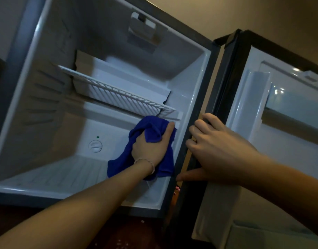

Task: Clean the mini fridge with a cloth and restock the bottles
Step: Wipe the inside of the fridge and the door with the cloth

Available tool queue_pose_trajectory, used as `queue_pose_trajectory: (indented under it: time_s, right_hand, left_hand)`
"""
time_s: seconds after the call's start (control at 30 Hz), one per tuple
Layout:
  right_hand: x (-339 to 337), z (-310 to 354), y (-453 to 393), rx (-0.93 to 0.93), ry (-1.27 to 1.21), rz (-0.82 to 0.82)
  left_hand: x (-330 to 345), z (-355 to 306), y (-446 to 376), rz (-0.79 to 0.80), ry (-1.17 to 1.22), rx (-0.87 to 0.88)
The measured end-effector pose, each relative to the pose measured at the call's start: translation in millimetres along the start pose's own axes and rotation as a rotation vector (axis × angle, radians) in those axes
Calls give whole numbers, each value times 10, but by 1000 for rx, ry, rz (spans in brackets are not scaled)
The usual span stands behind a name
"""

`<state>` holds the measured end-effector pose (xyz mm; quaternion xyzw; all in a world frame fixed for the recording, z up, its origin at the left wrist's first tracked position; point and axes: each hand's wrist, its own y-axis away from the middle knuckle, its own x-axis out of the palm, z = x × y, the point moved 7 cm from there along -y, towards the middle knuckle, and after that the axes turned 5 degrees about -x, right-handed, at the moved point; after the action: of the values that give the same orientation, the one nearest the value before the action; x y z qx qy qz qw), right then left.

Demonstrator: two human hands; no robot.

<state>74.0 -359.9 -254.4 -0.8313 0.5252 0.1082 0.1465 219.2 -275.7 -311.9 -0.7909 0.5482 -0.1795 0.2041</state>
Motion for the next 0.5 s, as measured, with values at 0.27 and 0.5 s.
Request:
queue_pose_trajectory:
  time_s: [0.27, 0.5]
  right_hand:
    - [28, -8, -23, 2, -21, -10]
    - [137, -45, -63, 5, 18, -240]
  left_hand:
    - [161, -130, -278, 34, 174, 99]
    - [273, 74, -690, 24, 133, 17]
